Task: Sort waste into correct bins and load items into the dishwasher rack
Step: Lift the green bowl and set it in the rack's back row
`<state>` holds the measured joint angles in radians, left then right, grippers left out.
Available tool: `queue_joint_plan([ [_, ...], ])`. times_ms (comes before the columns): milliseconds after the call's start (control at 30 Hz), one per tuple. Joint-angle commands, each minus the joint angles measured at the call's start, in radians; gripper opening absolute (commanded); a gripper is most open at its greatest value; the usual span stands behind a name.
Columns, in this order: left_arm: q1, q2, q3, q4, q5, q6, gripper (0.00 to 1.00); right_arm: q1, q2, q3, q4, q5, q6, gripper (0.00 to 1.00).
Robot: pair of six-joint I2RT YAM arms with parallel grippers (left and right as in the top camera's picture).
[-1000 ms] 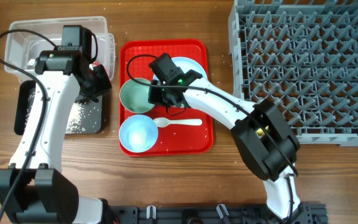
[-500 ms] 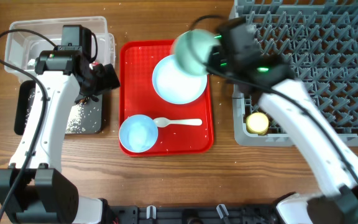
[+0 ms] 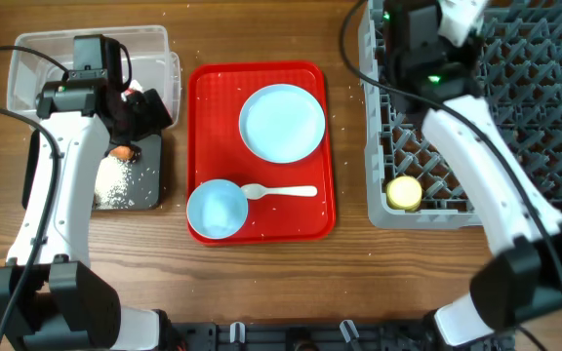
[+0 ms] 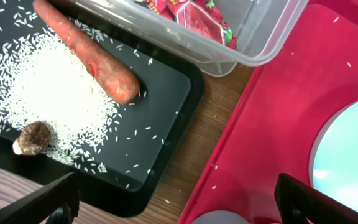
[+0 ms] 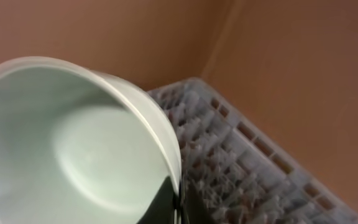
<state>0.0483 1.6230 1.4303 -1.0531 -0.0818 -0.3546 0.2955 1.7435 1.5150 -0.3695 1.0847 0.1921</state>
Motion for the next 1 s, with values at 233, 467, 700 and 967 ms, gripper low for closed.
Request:
queue_joint_plan([
  [233, 0.004, -0.014, -0.006, 0.002, -0.01, -0.005, 1.0, 0.001, 0.304, 0.011, 0.414, 0.097, -0.907, 0.04],
  [467, 0.004, -0.014, -0.006, 0.002, -0.01, -0.006, 1.0, 0.001, 0.378, 0.01, 0.421, 0.08, -0.906, 0.04],
  [700, 0.004, -0.014, -0.006, 0.002, -0.01, -0.006, 1.0, 0.039, 0.38, 0.01, 0.397, 0.087, -0.908, 0.05],
  [967, 0.004, -0.014, -0.006, 0.002, -0.01, -0.005, 1.0, 0.138, 0.38, 0.01, 0.36, 0.087, -0.897, 0.66],
])
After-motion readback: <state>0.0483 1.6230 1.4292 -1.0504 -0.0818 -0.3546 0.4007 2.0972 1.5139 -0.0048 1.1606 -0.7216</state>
